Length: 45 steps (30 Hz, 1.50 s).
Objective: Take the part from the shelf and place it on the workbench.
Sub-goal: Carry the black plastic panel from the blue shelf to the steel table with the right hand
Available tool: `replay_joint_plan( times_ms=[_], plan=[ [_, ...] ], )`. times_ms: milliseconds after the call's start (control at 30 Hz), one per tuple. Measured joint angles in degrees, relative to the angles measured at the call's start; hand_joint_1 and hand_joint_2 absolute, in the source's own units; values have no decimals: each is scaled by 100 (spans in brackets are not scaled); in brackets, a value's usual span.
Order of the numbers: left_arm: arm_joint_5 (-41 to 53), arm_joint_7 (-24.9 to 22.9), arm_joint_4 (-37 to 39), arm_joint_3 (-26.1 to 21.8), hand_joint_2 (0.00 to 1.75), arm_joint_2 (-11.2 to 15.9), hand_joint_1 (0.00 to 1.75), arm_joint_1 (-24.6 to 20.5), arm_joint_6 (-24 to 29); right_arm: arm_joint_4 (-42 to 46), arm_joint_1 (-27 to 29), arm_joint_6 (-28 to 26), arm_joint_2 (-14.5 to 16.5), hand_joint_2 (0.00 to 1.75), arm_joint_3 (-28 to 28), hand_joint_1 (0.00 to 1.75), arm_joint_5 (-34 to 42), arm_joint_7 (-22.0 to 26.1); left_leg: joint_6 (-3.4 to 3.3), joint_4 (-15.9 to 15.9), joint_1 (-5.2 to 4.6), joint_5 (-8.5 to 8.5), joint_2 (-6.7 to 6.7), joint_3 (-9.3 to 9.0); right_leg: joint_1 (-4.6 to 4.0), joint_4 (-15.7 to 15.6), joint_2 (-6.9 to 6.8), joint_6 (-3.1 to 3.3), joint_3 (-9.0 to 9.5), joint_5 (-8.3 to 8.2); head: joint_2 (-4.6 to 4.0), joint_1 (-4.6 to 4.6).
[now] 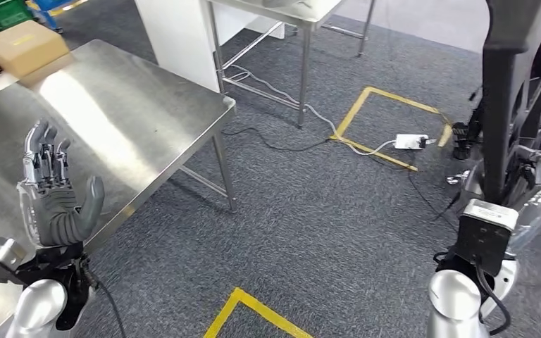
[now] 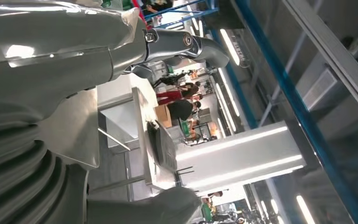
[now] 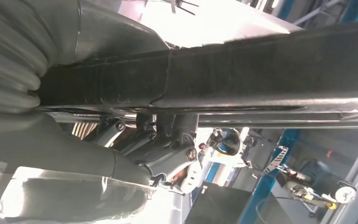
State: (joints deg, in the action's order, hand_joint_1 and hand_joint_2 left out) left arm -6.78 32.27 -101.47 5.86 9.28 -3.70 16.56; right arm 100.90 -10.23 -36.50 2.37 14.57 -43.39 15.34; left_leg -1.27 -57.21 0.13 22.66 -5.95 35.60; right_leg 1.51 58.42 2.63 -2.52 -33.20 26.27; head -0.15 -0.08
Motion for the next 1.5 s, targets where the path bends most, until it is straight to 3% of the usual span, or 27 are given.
replay_joint_plan(
  times_ms=[67, 133, 200, 267, 300, 333, 367, 433, 500, 567, 600, 667, 733, 800, 833, 867, 933, 1000, 1100, 1167, 1233, 1300, 1333, 1367, 1433, 1500],
  plan=[
    [1, 3, 1, 0, 175, 4, 0, 14, 3, 5, -2, -3, 0, 175, 5, 175, 1, -2, 54, -3, 10, -17, -57, 40, -16, -5, -102, 100, 0, -24, 0, 2],
    [1, 4, 1, -1, 175, 9, 0, 21, 7, 11, -8, -5, 3, 175, 13, 175, -6, -2, 94, -168, 7, 94, 140, 122, -4, -15, -196, 173, 8, -37, 0, -16],
    [3, 9, 1, 1, 175, 13, 0, 24, 9, 15, -6, -11, 7, 175, 18, 175, -40, -7, 130, -796, 5, 442, 448, 418, -22, -20, -295, 236, 13, -32, 0, -44],
    [17, 10, 2, 3, 175, 13, 0, 44, -2, 16, 9, -17, 10, 175, 19, 175, -107, -30, 142, -1568, 20, 767, 554, 796, -58, -20, -414, 268, 9, -17, 0, -55],
    [32, 9, 2, 4, 175, 12, 0, 55, -14, 17, 20, -17, 12, 175, 20, 175, -143, -46, 134, -1737, 22, 793, 565, 880, -73, -19, -479, 277, 9, -10, 0, -56],
    [46, 7, 3, 4, 175, 11, 0, 59, -24, 20, 29, -16, 16, 175, 22, 175, -171, -62, 117, -1652, 20, 703, 575, 834, -84, -19, -541, 286, 14, -3, 0, -56],
    [59, 4, 3, 3, 175, 11, 0, 58, -33, 26, 32, -13, 21, 175, 26, 175, -192, -76, 89, -1349, 12, 535, 607, 667, -96, -19, -605, 295, 25, 5, 0, -55],
    [70, -10, 1, 1, 175, 11, 0, 36, -42, 48, 17, 0, 35, 175, 32, 175, -214, -102, 10, -526, -41, 227, 825, 207, -127, -18, -719, 293, 52, 29, 0, -52],
    [69, -30, -1, -2, 175, 10, 0, 1, -49, 62, -24, 27, 48, 175, 37, 175, -222, -128, -53, -113, -106, 141, 960, -6, -150, -18, -821, 261, 64, 53, 0, -52],
    [65, -49, -3, -5, 175, 11, 0, -18, -60, 64, -71, 55, 58, 175, 45, 175, -226, -149, -93, -71, -130, 135, 849, -6, -163, -28, -929, 217, 83, 73, 0, -54],
    [60, -57, -3, -8, 175, 12, 0, -20, -66, 67, -93, 62, 62, 175, 49, 175, -229, -157, -115, -33, -120, 112, 785, -35, -160, -10, -918, 192, 85, 96, 0, -54],
    [49, -68, -1, -8, 175, 11, 0, -53, -74, 74, -142, 66, 66, 175, 53, 175, -235, -162, -169, 48, -70, 57, 657, -100, -158, 281, -670, 175, -29, 251, 0, -46],
    [31, -73, 14, -5, 175, 5, 0, -88, -80, 72, -162, 66, 49, 175, 52, 175, -237, -164, -194, 68, -36, 35, 526, -106, -132, 1013, -362, 198, -400, 538, 0, -28],
    [16, -75, 36, -3, 175, -2, 0, -90, -82, 56, -162, 66, 29, 175, 50, 175, -229, -170, -192, 65, -31, 34, 367, -95, -113, 1586, -289, 168, -732, 691, 0, -14],
    [13, -75, 44, -2, 175, -4, 0, -89, -82, 49, -162, 65, 25, 175, 50, 175, -225, -174, -189, 62, -28, 35, 286, -95, -101, 1561, -282, 122, -747, 630, 0, -13],
    [10, -75, 48, -2, 175, -4, 0, -89, -81, 44, -166, 65, 23, 175, 50, 175, -220, -175, -179, 53, -20, 38, 203, -100, -82, 1290, -262, 61, -640, 476, 0, -13],
    [4, -75, 49, -3, 175, -3, 0, -90, -81, 39, -180, 65, 16, 175, 51, 175, -197, -184, -130, 12, -7, 63, 52, -91, -27, 460, -95, -43, -267, 110, 0, -7],
    [-9, -74, 49, -5, 175, 1, 0, -97, -81, 31, -209, 79, 6, 175, 51, 175, -142, -215, -57, -31, -4, 76, -57, -42, -6, 16, 24, -29, -69, -58, 0, -1],
    [-17, -74, 50, -17, 175, 17, 0, -113, -81, 4, -317, 170, -5, 175, 29, 175, -54, -304, 31, -40, 5, 66, -129, 20, -11, -11, -95, 88, -62, -78, 0, 0],
    [-16, -75, 54, -24, 175, 29, 0, -156, -72, -21, -424, 254, -5, 175, 10, 175, -55, -353, 81, -297, -4, 224, 113, 144, 8, -27, -199, 169, -41, -79, 0, -42],
    [-16, -79, 69, -22, 175, 36, 0, -209, -55, -58, -517, 334, -6, 175, -13, 175, -89, -401, 125, -1019, 3, 575, 442, 507, -16, -30, -314, 234, -33, -61, 0, -84],
    [-17, -86, 96, -19, 175, 36, 0, -224, -41, -113, -587, 395, -8, 175, -37, 175, -127, -444, 142, -1691, 22, 799, 552, 874, -45, -29, -445, 259, -33, -48, 0, -86],
    [-17, -90, 108, -19, 175, 36, 0, -224, -37, -142, -617, 419, -7, 175, -47, 175, -143, -464, 138, -1735, 25, 753, 565, 912, -56, -29, -513, 268, -29, -41, 0, -89],
    [-18, -92, 116, -19, 175, 36, 0, -225, -31, -170, -651, 451, -7, 175, -56, 175, -166, -489, 122, -1535, 25, 605, 582, 819, -66, -29, -582, 278, -19, -32, 0, -88],
    [-25, -95, 123, -22, 175, 36, 0, -229, -16, -224, -761, 534, -7, 175, -79, 175, -235, -554, 48, -700, -13, 231, 770, 381, -92, -29, -710, 281, 16, -6, 0, -87],
    [-40, -106, 123, -24, 175, 38, 0, -223, -2, -274, -908, 630, -9, 175, -113, 175, -316, -623, -29, -137, -79, 71, 960, 85, -126, -31, -815, 254, 39, 20, 0, -81]
  ],
)
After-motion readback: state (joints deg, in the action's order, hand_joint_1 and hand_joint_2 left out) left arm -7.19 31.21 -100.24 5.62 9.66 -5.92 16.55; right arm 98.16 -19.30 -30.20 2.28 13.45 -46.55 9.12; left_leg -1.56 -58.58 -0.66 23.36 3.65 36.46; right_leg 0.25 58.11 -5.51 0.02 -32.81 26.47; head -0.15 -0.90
